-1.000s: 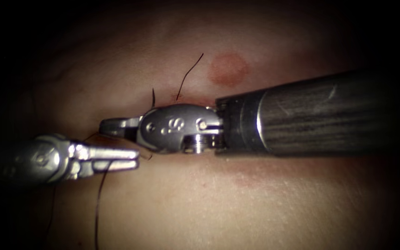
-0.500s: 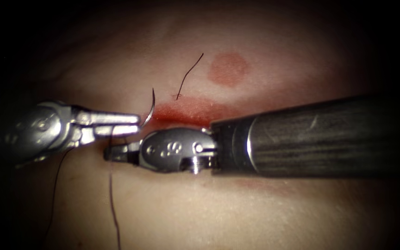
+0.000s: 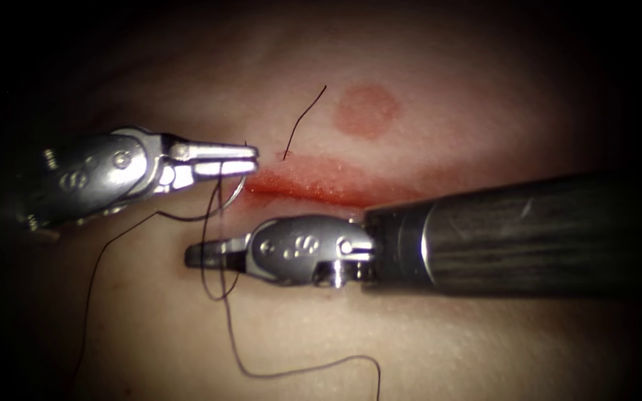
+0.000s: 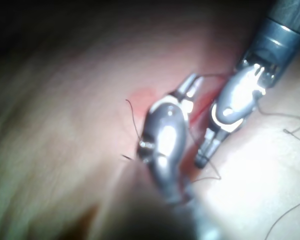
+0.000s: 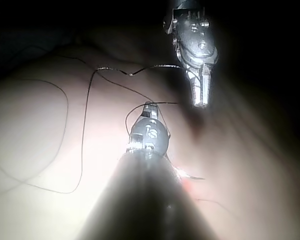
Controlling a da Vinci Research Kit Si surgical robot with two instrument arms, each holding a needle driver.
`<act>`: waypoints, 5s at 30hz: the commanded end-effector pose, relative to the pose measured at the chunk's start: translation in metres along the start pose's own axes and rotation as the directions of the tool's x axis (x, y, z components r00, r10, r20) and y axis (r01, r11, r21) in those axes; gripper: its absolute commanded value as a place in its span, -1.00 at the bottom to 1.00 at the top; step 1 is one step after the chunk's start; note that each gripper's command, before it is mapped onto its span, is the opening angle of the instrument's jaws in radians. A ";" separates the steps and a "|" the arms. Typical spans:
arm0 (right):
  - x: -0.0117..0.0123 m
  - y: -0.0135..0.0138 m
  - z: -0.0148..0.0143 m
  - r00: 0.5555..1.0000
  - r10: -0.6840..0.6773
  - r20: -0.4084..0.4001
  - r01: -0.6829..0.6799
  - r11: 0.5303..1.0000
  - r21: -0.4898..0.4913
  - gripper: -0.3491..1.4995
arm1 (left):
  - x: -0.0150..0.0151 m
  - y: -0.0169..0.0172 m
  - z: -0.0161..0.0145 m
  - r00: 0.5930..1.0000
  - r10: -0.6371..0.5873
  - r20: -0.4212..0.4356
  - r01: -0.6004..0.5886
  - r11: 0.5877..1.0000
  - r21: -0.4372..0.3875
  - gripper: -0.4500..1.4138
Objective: Wound Closure
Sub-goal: Double-wrap the suture around the right gripper.
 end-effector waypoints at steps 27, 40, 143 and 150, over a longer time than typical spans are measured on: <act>-0.0009 -0.0005 0.0018 0.998 0.055 -0.042 -0.054 0.998 0.023 -0.76 | -0.0012 -0.0013 0.0001 0.997 -0.069 -0.037 0.069 0.998 -0.007 -0.89; -0.0006 0.0014 -0.0016 0.997 0.074 -0.027 -0.075 0.997 -0.021 -0.78 | -0.0005 0.0004 0.0001 0.997 -0.068 -0.042 0.067 0.998 -0.022 -0.89; 0.0014 -0.0009 -0.0024 0.871 0.180 -0.457 -0.060 0.963 0.264 0.76 | -0.0122 -0.0001 -0.0026 0.953 -0.165 -0.254 0.122 0.977 -0.176 -0.89; 0.0023 0.0003 -0.0041 0.818 0.213 -0.534 -0.094 0.966 0.242 0.76 | -0.0140 0.0012 -0.0028 0.949 -0.184 -0.256 0.143 0.975 -0.172 -0.89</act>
